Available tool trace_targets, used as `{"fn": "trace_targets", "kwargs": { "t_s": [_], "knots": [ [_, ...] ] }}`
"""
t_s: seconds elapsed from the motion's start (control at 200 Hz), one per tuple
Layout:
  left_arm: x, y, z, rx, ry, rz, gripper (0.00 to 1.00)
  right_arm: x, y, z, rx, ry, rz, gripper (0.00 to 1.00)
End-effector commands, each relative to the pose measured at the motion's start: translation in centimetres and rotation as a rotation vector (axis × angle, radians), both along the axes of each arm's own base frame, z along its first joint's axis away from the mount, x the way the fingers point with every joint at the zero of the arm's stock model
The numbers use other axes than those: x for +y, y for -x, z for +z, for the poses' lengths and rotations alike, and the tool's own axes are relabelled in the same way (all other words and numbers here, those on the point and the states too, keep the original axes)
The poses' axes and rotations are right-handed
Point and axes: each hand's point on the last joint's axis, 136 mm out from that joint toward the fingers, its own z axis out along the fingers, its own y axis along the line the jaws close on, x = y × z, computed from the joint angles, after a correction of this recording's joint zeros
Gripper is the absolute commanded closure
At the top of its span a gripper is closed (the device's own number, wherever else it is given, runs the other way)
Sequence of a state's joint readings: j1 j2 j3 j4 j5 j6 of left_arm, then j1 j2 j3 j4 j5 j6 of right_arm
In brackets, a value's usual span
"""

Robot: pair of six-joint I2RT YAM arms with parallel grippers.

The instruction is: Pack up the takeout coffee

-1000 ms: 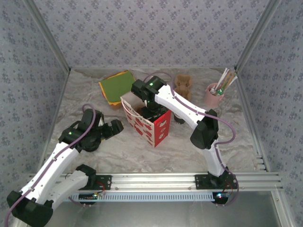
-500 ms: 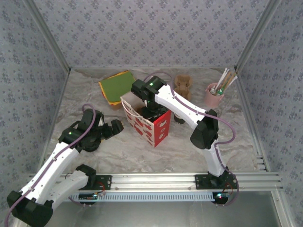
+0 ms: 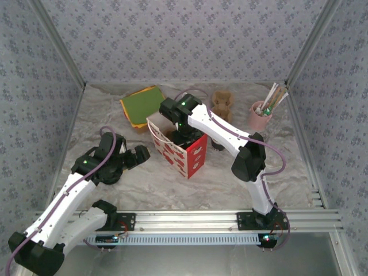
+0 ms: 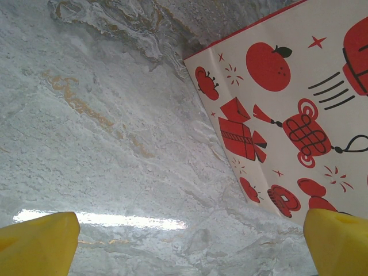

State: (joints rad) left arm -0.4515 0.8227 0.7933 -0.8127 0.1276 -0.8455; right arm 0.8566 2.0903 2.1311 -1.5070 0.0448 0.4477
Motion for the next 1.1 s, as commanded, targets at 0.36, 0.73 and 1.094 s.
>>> {"fn": "trace_targets", "kwargs": {
  "t_s": [0.36, 0.73, 1.094],
  "knots": [
    [0.2, 0.6, 0.3, -0.001, 0.006, -0.006, 0.00, -0.7, 0.1, -1.0, -0.003, 0.006, -0.010, 0.36],
    [0.2, 0.6, 0.4, -0.005, 0.007, -0.005, 0.00, -0.8, 0.1, -1.7, 0.002, 0.015, -0.010, 0.36],
    [0.1, 0.5, 0.5, -0.007, 0.009, -0.006, 0.00, -0.9, 0.2, -1.6, 0.003, 0.014, -0.011, 0.36]
  ]
}}
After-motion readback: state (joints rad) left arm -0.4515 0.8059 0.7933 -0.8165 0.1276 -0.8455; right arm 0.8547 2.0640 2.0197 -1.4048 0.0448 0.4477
